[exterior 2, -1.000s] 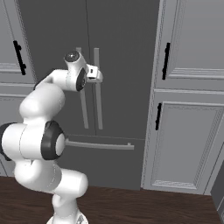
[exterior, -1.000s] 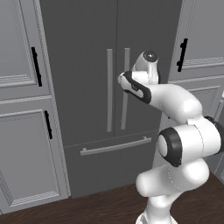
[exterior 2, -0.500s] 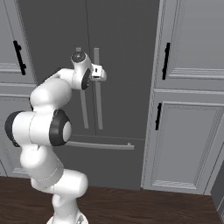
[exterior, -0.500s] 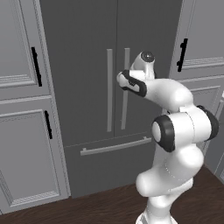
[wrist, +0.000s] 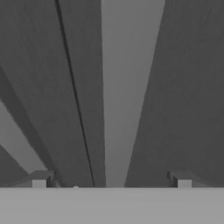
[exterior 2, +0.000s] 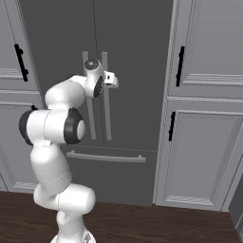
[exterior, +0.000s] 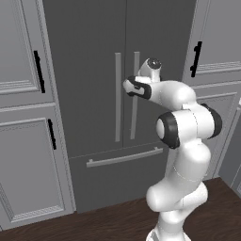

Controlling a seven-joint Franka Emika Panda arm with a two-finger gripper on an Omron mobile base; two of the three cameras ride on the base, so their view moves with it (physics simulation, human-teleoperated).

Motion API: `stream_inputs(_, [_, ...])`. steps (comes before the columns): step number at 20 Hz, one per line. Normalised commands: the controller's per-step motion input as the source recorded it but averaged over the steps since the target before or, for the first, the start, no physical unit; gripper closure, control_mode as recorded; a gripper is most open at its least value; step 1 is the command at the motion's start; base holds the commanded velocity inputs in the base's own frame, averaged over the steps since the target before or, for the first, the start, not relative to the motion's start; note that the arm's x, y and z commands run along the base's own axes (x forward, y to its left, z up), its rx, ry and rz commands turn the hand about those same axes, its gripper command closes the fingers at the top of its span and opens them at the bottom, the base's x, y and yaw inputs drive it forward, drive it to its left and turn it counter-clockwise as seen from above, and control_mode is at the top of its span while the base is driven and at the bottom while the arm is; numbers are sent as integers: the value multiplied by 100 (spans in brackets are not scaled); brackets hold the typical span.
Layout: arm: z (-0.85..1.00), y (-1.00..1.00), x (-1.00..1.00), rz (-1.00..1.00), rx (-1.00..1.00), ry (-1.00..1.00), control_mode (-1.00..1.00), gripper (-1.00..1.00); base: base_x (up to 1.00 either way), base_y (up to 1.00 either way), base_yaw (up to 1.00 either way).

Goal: Grab a lemon wedge from the fridge and one ice cube from the ice bowl, and put them in the glass of lemonade.

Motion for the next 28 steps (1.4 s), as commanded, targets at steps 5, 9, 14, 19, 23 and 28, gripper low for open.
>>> stream_inputs(5, [-17, -7, 53, 0, 0, 0, -100, -100, 0, 0, 0])
stream_inputs(9, [-13, -1, 53, 0, 0, 0, -100, -100, 0, 0, 0])
stream_inputs(14, [-16, 0, 54, 0, 0, 0, -100, -100, 0, 0, 0])
stream_inputs(19, [-27, 0, 16, 0, 0, -1, -100, -100, 0, 0, 0])
stream_inputs(23, [-11, 0, 10, 0, 0, -1, -100, -100, 0, 0, 0])
stream_inputs(28, [-15, 4, 11, 0, 1, 0, -100, -100, 0, 0, 0])
